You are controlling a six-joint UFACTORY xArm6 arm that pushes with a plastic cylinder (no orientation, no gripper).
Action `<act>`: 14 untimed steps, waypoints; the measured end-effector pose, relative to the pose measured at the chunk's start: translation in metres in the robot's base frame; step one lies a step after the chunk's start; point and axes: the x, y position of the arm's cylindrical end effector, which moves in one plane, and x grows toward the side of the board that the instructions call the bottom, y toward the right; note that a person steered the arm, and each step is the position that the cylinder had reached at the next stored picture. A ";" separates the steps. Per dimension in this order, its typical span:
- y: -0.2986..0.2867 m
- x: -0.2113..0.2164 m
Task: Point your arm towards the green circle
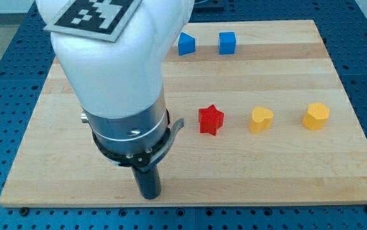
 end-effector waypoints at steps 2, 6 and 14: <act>-0.065 -0.060; -0.235 -0.298; -0.179 -0.361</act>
